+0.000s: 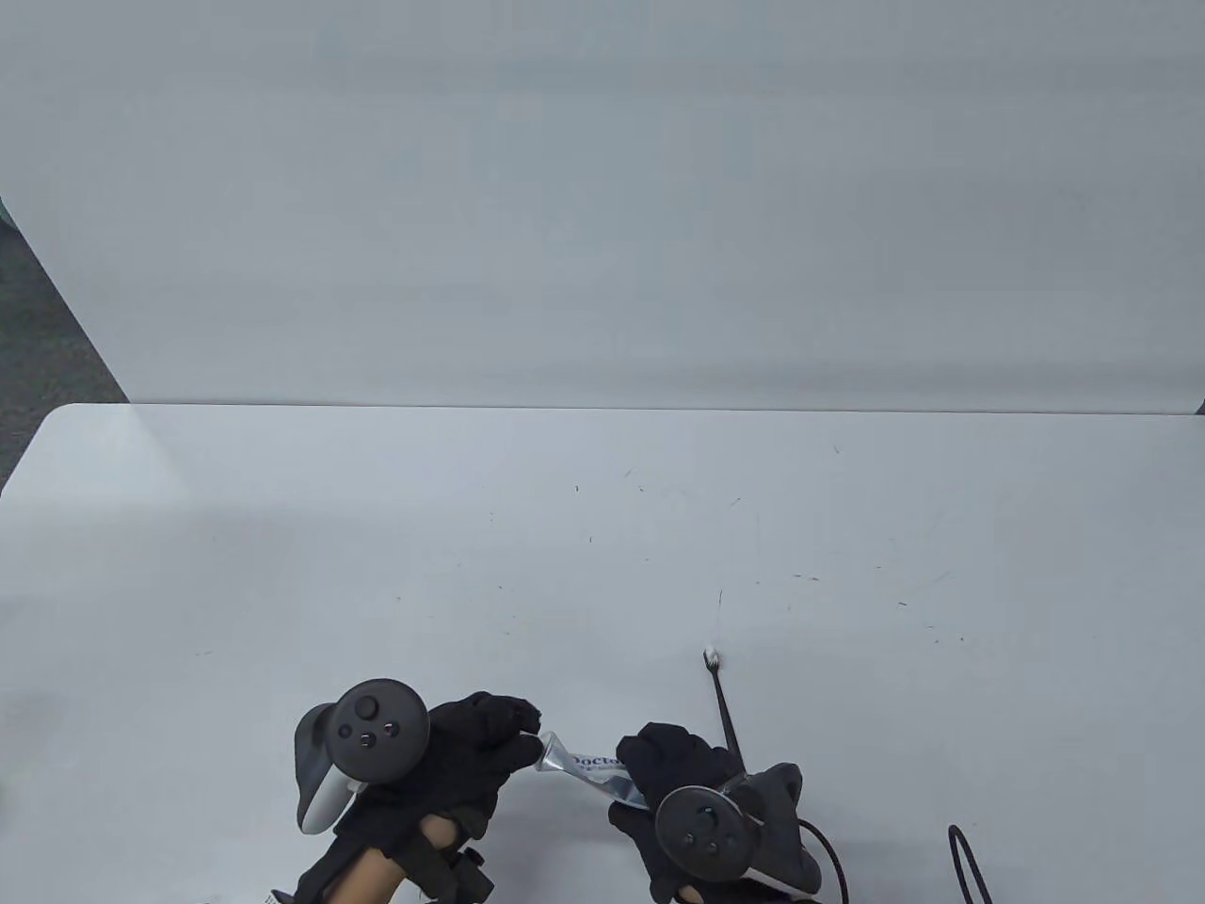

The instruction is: Squeeze toothpaste onto toothbrush

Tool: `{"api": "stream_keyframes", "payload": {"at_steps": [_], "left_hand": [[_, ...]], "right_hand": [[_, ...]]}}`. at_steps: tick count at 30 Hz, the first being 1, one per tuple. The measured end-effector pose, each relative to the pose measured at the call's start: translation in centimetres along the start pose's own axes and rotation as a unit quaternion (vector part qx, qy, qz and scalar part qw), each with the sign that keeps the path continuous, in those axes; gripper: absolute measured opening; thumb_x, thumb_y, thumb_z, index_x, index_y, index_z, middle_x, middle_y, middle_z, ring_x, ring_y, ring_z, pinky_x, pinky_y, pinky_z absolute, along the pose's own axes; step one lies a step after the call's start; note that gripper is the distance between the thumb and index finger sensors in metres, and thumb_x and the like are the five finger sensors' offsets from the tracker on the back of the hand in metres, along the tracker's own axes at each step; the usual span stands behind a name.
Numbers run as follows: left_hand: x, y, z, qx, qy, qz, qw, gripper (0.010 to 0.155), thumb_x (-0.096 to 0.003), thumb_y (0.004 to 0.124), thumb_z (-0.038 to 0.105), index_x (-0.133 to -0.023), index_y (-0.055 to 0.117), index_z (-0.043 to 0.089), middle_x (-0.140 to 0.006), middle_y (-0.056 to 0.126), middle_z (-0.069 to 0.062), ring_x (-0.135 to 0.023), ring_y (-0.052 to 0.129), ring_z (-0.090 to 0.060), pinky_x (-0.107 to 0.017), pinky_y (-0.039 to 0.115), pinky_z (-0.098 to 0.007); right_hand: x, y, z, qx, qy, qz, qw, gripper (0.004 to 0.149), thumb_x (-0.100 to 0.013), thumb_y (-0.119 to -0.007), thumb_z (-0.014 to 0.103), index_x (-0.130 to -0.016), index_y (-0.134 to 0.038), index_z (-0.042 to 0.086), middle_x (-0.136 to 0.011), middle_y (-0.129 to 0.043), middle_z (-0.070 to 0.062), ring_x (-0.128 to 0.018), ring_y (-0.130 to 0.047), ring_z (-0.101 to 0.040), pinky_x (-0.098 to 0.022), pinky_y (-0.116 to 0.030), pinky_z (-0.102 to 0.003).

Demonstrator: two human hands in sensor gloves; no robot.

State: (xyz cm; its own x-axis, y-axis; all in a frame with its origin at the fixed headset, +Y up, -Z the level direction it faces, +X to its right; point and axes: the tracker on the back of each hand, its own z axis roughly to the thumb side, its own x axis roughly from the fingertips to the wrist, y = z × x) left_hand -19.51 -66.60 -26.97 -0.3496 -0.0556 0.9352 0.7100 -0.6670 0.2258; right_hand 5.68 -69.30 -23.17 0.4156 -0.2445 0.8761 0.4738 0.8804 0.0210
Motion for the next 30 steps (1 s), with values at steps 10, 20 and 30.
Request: {"api": "stream_keyframes", "payload": {"at_steps": [10, 20, 30], "left_hand": [[0.9, -2.4, -2.3, 0.083, -0.069, 0.114, 0.988, 0.051, -0.0460, 0.078, 0.051, -0.085, 0.085, 0.019, -0.075, 0.096, -0.014, -0.057, 0.099, -0.035, -0.047, 0.080, -0.057], [1.4, -4.5, -4.3, 0.132, -0.088, 0.160, 0.974, 0.050, -0.0470, 0.077, 0.051, -0.085, 0.085, 0.020, -0.077, 0.095, -0.014, -0.059, 0.099, -0.035, -0.048, 0.080, -0.057], [1.3, -4.4, -4.4, 0.138, -0.083, 0.161, 0.974, 0.050, -0.0468, 0.077, 0.051, -0.085, 0.086, 0.020, -0.077, 0.096, -0.014, -0.059, 0.099, -0.036, -0.048, 0.080, -0.058]], "right_hand": [[0.1, 0.9, -1.1, -0.114, -0.041, -0.005, 0.993, 0.061, -0.041, -0.081, 0.031, -0.092, -0.063, 0.005, -0.091, -0.065, -0.024, -0.061, -0.082, -0.053, -0.039, -0.077, -0.063], [-2.8, 0.0, -3.4, -0.131, -0.184, 0.016, 0.974, 0.058, -0.044, -0.076, 0.031, -0.098, -0.056, 0.034, -0.088, -0.068, -0.023, -0.049, -0.089, -0.057, -0.020, -0.084, -0.058], [-10.6, -8.1, -3.2, -0.055, -0.308, 0.108, 0.944, 0.061, -0.042, -0.078, 0.031, -0.098, -0.056, 0.028, -0.086, -0.070, -0.023, -0.051, -0.087, -0.056, -0.021, -0.084, -0.055]]}}
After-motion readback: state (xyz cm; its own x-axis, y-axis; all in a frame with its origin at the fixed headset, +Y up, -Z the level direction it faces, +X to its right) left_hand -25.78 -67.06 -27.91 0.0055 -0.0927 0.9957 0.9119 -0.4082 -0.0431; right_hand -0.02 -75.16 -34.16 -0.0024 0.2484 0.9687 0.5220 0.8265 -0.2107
